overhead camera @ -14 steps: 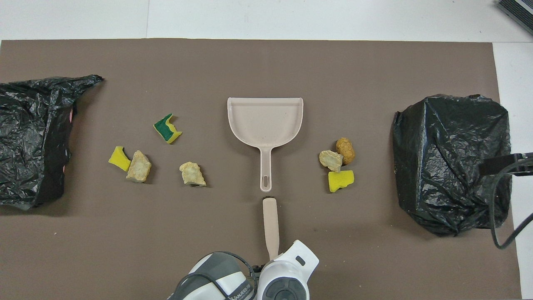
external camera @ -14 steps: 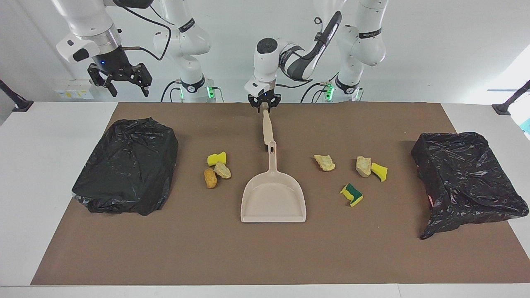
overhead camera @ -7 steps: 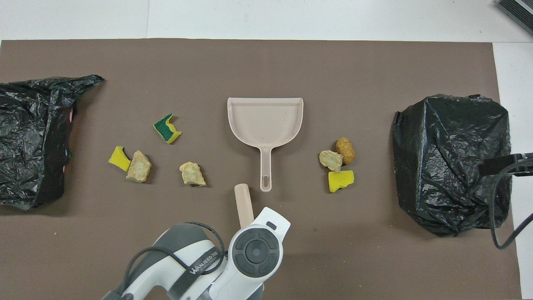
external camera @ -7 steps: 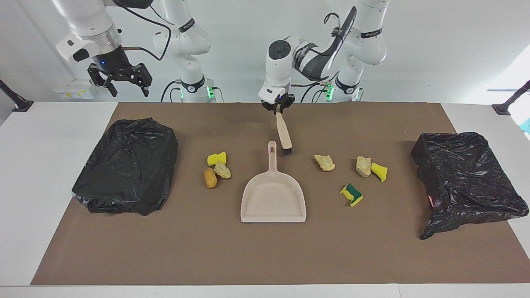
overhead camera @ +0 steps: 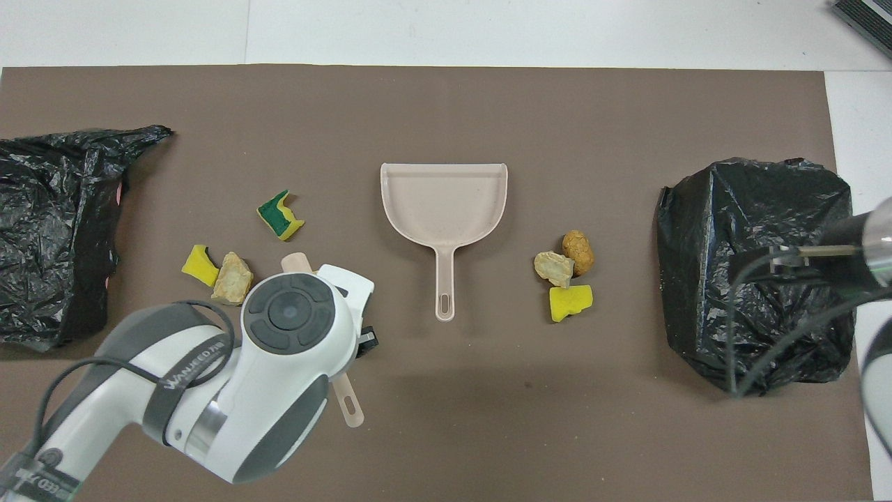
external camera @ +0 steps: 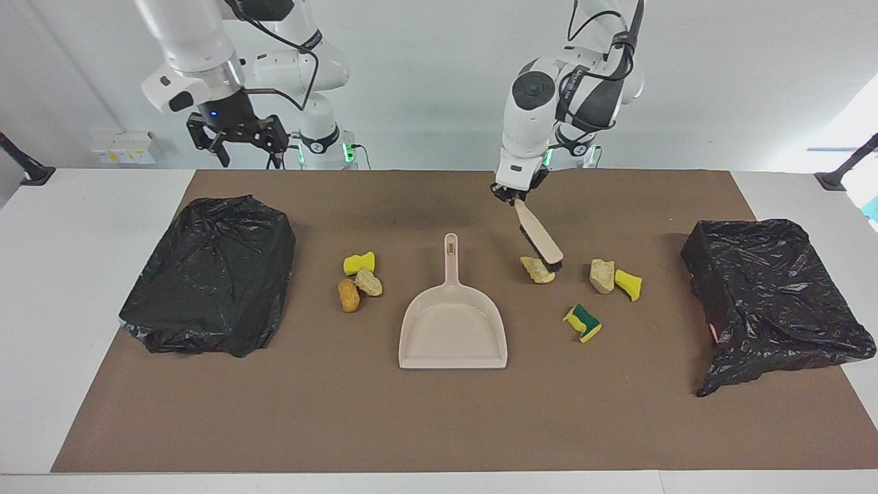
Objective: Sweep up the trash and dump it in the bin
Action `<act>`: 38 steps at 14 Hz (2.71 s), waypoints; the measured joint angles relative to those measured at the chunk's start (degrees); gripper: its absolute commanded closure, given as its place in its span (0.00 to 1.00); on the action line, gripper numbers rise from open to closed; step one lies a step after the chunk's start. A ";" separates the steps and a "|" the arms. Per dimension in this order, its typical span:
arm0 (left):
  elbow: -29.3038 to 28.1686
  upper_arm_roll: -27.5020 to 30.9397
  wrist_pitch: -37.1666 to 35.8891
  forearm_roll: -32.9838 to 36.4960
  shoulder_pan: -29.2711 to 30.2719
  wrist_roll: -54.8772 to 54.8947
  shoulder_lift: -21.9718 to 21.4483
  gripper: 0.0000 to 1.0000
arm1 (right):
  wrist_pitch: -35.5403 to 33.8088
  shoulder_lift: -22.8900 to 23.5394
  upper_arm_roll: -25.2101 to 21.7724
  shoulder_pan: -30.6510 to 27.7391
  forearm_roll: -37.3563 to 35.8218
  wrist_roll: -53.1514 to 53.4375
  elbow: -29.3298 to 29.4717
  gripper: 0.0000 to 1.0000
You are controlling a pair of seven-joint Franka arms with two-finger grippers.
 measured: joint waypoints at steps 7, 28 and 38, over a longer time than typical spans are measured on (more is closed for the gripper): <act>-0.21 0.10 -0.57 5.70 15.29 9.88 0.57 1.00 | 14.57 12.67 1.44 6.53 4.94 11.33 0.61 0.00; -10.36 -1.84 6.50 -0.77 13.40 35.82 -1.68 1.00 | 31.29 29.21 2.54 24.58 4.45 15.64 -1.54 0.58; -3.88 -0.45 6.81 -0.84 19.33 36.79 -2.09 1.00 | 31.20 29.08 2.26 23.86 5.78 10.48 -1.21 1.00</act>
